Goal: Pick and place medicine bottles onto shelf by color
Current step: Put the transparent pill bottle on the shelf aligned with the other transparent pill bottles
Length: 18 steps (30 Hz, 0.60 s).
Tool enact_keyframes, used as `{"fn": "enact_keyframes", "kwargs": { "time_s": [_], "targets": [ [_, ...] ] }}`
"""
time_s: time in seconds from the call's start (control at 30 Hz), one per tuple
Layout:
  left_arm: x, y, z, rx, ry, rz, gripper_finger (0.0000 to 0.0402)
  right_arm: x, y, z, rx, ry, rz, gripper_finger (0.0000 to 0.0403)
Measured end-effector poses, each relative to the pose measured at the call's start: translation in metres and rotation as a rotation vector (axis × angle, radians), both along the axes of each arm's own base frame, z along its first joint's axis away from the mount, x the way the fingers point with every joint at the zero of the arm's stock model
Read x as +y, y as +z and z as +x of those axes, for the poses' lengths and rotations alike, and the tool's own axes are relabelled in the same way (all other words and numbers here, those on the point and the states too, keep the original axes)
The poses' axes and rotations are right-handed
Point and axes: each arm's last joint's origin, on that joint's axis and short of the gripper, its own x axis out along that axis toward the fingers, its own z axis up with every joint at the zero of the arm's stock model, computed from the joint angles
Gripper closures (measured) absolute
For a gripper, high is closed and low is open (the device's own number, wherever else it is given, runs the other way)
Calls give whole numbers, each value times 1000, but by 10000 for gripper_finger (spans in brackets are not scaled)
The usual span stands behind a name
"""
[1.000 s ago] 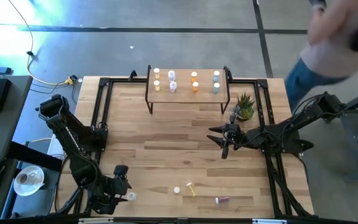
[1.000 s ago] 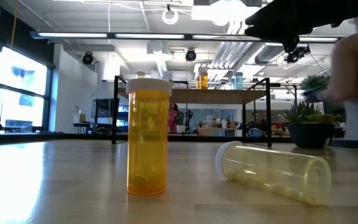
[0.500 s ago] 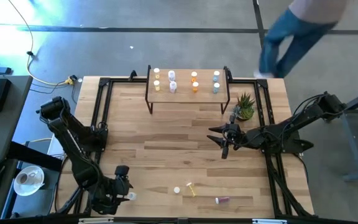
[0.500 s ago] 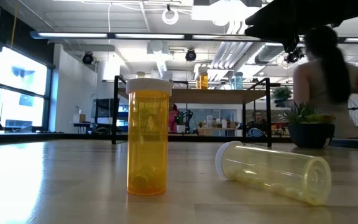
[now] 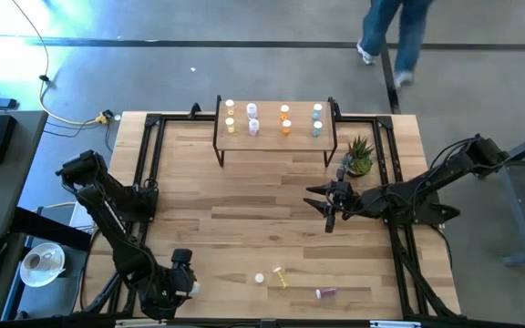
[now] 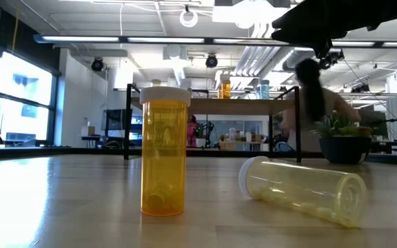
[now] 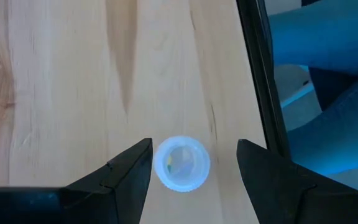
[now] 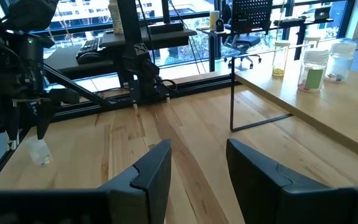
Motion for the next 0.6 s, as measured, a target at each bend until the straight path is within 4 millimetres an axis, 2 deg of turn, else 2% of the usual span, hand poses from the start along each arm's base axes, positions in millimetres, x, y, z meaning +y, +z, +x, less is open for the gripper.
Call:
{"fn": "enact_keyframes", "kwargs": {
  "time_s": [0.43,0.6],
  "targets": [
    [1,0,1,-23,40,15,179,1,0,0,2,31,5,256],
    [-2,-13,3,21,52,26,179,1,0,0,-1,29,24,256]
  ]
}}
